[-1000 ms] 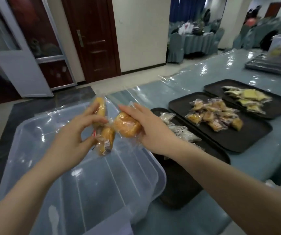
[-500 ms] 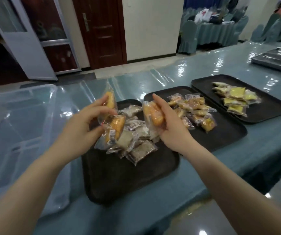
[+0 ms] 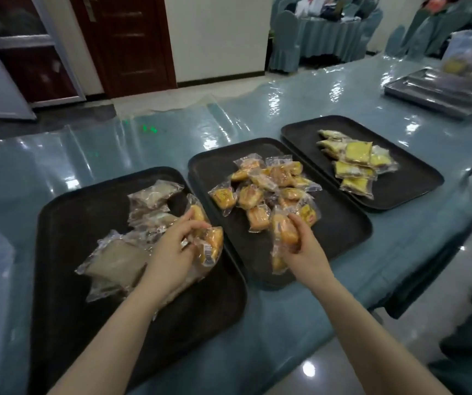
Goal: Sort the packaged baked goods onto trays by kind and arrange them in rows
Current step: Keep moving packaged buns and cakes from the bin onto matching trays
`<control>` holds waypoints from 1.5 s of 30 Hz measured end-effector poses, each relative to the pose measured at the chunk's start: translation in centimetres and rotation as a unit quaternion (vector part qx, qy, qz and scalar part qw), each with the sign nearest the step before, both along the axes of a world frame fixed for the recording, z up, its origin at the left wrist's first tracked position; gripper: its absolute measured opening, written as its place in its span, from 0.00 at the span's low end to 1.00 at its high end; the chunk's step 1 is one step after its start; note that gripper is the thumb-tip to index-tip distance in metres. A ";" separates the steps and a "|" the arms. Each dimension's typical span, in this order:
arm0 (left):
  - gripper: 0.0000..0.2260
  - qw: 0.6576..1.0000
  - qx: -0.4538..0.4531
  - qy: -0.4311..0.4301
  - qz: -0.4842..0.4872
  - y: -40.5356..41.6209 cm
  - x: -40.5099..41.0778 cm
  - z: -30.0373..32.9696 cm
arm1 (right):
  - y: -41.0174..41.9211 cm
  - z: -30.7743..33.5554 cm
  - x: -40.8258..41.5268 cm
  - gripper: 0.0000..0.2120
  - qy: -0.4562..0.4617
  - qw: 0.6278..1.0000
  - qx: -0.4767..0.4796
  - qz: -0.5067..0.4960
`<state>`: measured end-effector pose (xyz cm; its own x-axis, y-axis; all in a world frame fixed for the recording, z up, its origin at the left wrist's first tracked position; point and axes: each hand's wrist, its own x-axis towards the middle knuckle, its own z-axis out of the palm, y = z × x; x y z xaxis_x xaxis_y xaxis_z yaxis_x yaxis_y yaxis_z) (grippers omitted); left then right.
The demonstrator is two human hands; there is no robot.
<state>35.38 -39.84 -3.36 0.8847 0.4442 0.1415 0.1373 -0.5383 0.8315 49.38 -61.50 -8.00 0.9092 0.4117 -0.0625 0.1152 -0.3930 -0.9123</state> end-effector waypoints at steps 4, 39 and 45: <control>0.23 0.999 -0.041 0.029 -0.005 -2.5 4.3 -2.6 | -2.4 -2.3 4.3 0.36 0.039 0.996 -0.025 -0.075; 0.18 0.962 -0.077 0.065 0.253 -6.9 14.7 -5.1 | 5.6 -3.4 19.6 0.23 -0.162 0.925 -0.098 0.330; 0.15 0.944 -0.083 0.035 0.316 -3.3 8.1 -4.3 | 8.4 -3.1 15.8 0.16 -0.146 0.938 -0.068 0.308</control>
<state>43.51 -43.16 -7.65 0.4395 0.8978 -0.0259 0.4450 -0.1926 0.8745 65.20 -53.15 -11.07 0.4874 0.8710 0.0619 0.5952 -0.2796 -0.7534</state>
